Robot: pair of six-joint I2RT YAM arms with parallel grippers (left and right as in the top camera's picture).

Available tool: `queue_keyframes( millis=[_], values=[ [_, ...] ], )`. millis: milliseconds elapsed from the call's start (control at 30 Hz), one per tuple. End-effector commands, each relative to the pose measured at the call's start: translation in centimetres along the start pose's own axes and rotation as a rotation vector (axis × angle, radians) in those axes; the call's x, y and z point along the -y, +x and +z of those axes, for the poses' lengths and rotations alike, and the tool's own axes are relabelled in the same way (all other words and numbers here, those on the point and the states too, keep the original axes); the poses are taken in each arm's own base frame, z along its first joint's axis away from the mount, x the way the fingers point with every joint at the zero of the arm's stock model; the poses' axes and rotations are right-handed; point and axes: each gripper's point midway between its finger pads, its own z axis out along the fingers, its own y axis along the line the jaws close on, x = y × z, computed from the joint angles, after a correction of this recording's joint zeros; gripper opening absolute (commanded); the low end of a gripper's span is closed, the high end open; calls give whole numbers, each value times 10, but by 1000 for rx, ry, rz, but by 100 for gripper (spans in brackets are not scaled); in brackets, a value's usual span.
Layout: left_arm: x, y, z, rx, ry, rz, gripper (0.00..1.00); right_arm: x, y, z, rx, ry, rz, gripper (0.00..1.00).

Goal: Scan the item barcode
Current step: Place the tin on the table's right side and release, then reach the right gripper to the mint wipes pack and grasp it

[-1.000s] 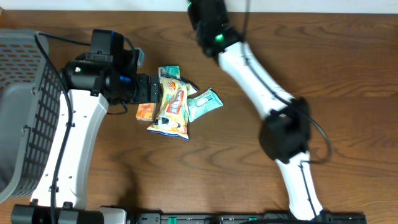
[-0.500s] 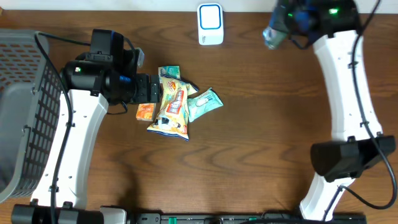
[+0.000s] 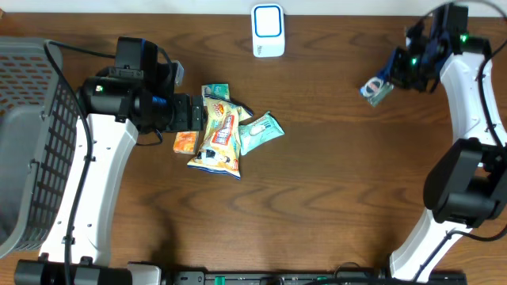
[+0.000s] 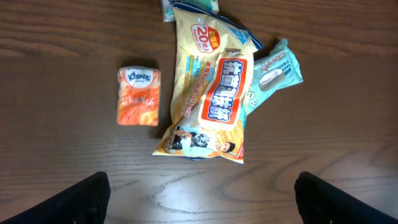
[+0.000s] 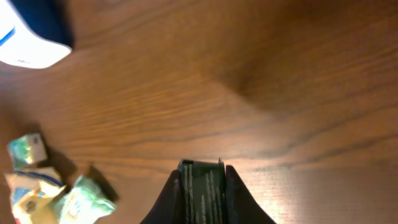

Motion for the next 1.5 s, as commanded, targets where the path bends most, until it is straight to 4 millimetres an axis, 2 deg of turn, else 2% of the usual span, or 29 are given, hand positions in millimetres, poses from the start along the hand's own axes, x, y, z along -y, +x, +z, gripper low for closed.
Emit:
queue_keyframes(
  millis=[0,100,133,167,200,233,267,300,333,500,533,633,667,733,767,867,967,1000,1067,1133,1233,1367,1467],
  values=[
    [-1,1,3,-10,5,10,94,24,19,21,-45,-36,13,1],
    [-1,1,3,-10,5,10,94,53,30,29,-56,-13,68,1],
    [-1,1,3,-10,5,10,94,71,34,28,-61,20,102,2],
    [-1,1,3,-10,5,10,94,82,36,25,-67,40,124,13],
    [-1,1,3,-10,5,10,94,89,39,23,-74,59,140,37],
    [-1,1,3,-10,5,10,94,94,41,22,-81,71,150,55],
    [-1,1,3,-10,5,10,94,99,43,19,-89,81,166,68],
    [-1,1,3,-10,5,10,94,102,44,18,-93,83,174,76],
    [-1,1,3,-10,5,10,94,104,45,17,-94,84,180,82],
    [-1,1,3,-10,5,10,94,96,45,0,-127,83,149,86],
    [-1,1,3,-10,5,10,94,90,44,-4,-133,73,138,86],
    [-1,1,3,-10,5,10,94,50,38,-16,-150,-20,40,86],
    [-1,1,3,-10,5,10,94,19,38,-15,-160,-84,-22,86],
    [-1,1,3,-10,5,10,94,-13,43,-8,-174,-154,-86,84],
    [-1,1,3,-10,5,10,94,-42,49,1,-189,-201,-144,82],
    [-1,1,3,-10,5,10,94,-95,62,23,-208,-278,-234,80],
    [-1,1,3,-10,5,10,94,-154,84,58,-230,-349,-330,82],
    [-1,1,3,-10,5,10,94,-172,92,72,-236,-364,-350,82],
    [-1,1,3,-10,5,10,94,-193,104,94,-246,-384,-362,80],
    [-1,1,3,-10,5,10,94,-209,119,116,-268,-396,-380,77],
    [-1,1,3,-10,5,10,94,-217,136,137,-298,-395,-407,74],
    [-1,1,3,-10,5,10,94,-209,151,156,-340,-353,-411,72],
    [-1,1,3,-10,5,10,94,-202,158,160,-368,-339,-422,70]
  ],
)
